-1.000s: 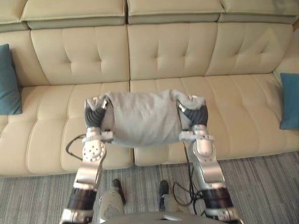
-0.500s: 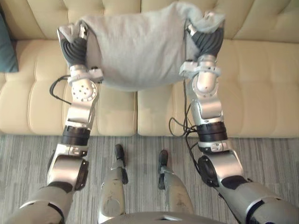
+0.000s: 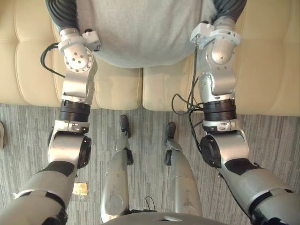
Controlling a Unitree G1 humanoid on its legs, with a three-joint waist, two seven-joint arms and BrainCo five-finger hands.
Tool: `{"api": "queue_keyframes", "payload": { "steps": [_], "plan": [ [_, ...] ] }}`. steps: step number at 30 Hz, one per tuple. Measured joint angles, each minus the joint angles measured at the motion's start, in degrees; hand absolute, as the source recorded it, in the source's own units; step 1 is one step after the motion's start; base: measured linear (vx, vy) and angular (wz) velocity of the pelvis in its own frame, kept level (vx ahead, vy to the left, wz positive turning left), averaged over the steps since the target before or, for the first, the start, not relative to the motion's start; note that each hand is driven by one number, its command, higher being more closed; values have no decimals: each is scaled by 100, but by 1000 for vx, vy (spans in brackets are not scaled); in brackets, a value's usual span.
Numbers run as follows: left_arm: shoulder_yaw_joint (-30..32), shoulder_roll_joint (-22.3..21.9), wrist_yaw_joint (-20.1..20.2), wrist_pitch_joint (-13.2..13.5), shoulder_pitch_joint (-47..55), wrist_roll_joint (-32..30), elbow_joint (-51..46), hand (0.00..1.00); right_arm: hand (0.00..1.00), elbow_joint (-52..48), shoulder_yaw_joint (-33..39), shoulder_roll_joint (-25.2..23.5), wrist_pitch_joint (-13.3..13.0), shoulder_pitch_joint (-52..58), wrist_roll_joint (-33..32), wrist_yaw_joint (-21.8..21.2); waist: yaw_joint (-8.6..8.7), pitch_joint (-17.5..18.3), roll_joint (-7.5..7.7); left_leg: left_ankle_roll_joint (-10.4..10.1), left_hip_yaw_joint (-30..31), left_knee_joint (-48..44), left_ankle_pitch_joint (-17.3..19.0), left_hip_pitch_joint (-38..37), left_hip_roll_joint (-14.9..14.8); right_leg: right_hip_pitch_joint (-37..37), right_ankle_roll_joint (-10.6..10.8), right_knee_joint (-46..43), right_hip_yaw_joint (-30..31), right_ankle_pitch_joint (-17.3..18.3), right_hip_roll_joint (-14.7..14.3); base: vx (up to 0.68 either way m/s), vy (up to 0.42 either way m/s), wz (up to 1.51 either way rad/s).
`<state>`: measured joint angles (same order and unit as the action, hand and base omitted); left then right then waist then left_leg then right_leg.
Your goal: Pick up cushions and gather them together orderly.
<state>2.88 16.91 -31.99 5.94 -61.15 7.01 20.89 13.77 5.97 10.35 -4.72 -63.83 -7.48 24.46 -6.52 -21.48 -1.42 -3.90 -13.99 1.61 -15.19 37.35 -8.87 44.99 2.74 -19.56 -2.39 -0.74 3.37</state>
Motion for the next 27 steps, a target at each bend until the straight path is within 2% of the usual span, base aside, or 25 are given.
{"api": "queue_keyframes", "payload": {
  "steps": [5,9,13,15,19,22,27],
  "plan": [
    [221,-14,-151,5,-630,593,158,0,0,140,170,190,59,-585,-60,236,17,-39,4,-10,2,244,-212,54,-16,177,-22,-58,-30,-18,-35,14,-40,0],
    [323,-57,-223,12,-1142,1160,362,0,0,661,213,439,167,-1316,-480,433,26,-39,4,-15,30,272,-241,102,-23,209,-24,-55,-85,-17,-33,29,-38,4],
    [319,-59,-111,22,-1614,1317,780,0,0,1297,203,800,203,-1847,-1068,451,41,-39,5,-18,127,274,-279,161,-18,210,-24,-47,-155,-17,13,8,-11,10],
    [323,-37,-45,23,-1682,1319,912,0,0,1606,140,899,204,-2078,-1341,438,38,-39,5,-28,124,274,-288,157,-11,208,-24,-47,-154,-17,22,0,0,0],
    [313,16,232,23,-2053,1419,1240,0,0,2218,-384,1349,206,-2635,-1823,67,43,-39,5,-77,152,274,-332,137,-22,150,-25,-48,-215,-19,28,-23,-22,5],
    [312,69,281,66,-2137,1499,1313,0,0,2373,-647,1618,196,-2867,-2198,-82,44,-39,6,-80,160,277,-335,71,-25,66,-29,-44,-240,-16,34,-36,-30,4],
    [413,735,253,98,-2140,1644,1388,0,0,2385,-775,2280,130,-2953,-2626,-175,57,-45,15,-84,168,284,-332,79,-26,34,-61,17,-279,-44,36,-34,-29,1]
  ]
}}
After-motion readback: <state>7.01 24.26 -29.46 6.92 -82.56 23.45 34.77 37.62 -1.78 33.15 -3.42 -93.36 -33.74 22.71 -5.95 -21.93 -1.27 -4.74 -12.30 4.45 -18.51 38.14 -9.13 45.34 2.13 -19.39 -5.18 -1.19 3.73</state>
